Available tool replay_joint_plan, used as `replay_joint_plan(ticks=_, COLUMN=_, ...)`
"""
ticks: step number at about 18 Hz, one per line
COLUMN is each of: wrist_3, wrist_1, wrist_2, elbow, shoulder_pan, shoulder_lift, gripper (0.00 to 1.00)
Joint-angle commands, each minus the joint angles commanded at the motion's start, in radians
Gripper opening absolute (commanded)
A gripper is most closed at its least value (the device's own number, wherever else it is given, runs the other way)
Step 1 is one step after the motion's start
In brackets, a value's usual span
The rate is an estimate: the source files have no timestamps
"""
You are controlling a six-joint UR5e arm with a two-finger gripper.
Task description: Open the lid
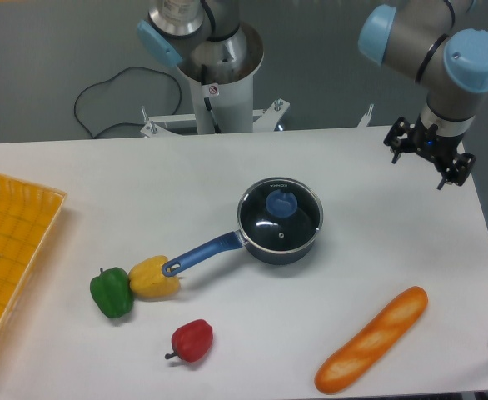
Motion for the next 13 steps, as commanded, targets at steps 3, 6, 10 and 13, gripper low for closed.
replay_joint_plan(ticks=3, wrist_3=0.002, wrist_1=0.000, wrist_2=-0.001, elbow=0.002, shoulder_pan=0.000, shoulder_lift=0.002, gripper=1.00)
replay_joint_plan(ticks=6, wrist_3=-0.002, wrist_1=-0.003, wrist_2=-0.001, elbow=0.009, shoulder_pan=-0.017, shoulder_lift=-0.003, gripper=1.00)
replay_joint_plan(ticks=10, wrist_3=-0.049, wrist_1=-0.011, wrist_2=-0.005, elbow=0.009, shoulder_pan=-0.035, shoulder_lift=0.015, gripper=1.00)
replay_joint_plan(ticks=13, wrist_3=-0.049, wrist_1=-0.017, wrist_2=-0.032, elbow=-0.006, shoulder_pan=-0.038, shoulder_lift=0.060, gripper=1.00)
